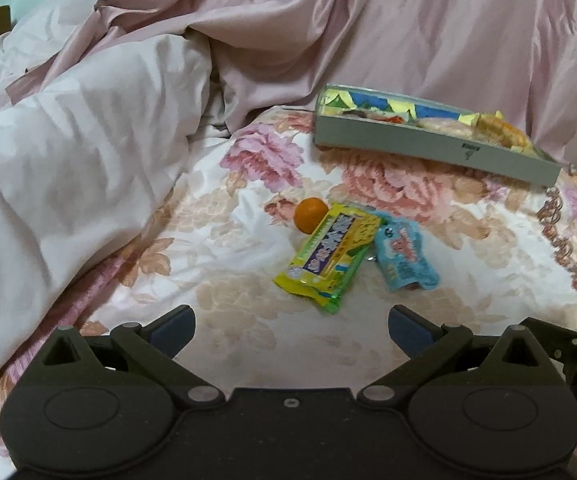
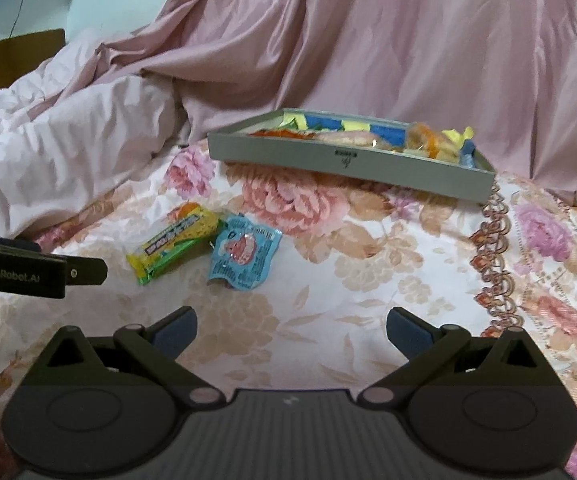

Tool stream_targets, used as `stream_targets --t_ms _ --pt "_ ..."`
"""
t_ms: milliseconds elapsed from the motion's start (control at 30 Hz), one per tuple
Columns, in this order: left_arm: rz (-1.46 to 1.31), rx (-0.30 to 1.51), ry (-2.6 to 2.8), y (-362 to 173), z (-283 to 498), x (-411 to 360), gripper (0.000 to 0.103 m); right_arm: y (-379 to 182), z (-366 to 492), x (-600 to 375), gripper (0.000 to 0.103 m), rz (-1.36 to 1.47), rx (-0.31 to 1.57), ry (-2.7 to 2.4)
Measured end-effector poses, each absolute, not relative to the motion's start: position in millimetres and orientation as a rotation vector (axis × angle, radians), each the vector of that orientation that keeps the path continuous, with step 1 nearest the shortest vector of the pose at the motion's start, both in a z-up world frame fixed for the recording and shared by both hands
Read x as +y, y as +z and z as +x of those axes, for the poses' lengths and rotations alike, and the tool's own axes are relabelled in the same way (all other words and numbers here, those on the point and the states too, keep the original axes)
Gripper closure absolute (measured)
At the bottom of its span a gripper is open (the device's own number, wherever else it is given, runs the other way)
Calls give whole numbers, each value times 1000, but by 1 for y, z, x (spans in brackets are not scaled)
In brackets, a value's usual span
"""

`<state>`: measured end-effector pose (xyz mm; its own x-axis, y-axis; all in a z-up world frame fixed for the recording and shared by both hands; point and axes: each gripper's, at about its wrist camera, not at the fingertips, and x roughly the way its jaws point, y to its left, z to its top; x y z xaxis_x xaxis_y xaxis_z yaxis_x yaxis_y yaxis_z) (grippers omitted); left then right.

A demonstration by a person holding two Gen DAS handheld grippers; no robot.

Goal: Organize snacks
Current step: 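Withdraw both tools from the tray back over the remaining snacks, then grasp the yellow-green stick pack with the left gripper while the right gripper grasps the light blue pouch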

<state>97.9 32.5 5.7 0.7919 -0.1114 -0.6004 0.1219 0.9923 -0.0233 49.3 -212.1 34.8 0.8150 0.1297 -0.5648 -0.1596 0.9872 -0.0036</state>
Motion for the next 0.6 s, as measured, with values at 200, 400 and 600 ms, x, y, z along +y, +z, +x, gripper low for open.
stream_targets --t_ms 200,400,600 --pt "85 657 -123 -11 117 30 1 24 71 -200 0 -81 661 176" --pt "148 675 -155 -14 144 33 1 14 88 -189 0 -131 686 211" --pt "108 678 -163 -10 170 48 1 9 129 -177 0 -192 734 283"
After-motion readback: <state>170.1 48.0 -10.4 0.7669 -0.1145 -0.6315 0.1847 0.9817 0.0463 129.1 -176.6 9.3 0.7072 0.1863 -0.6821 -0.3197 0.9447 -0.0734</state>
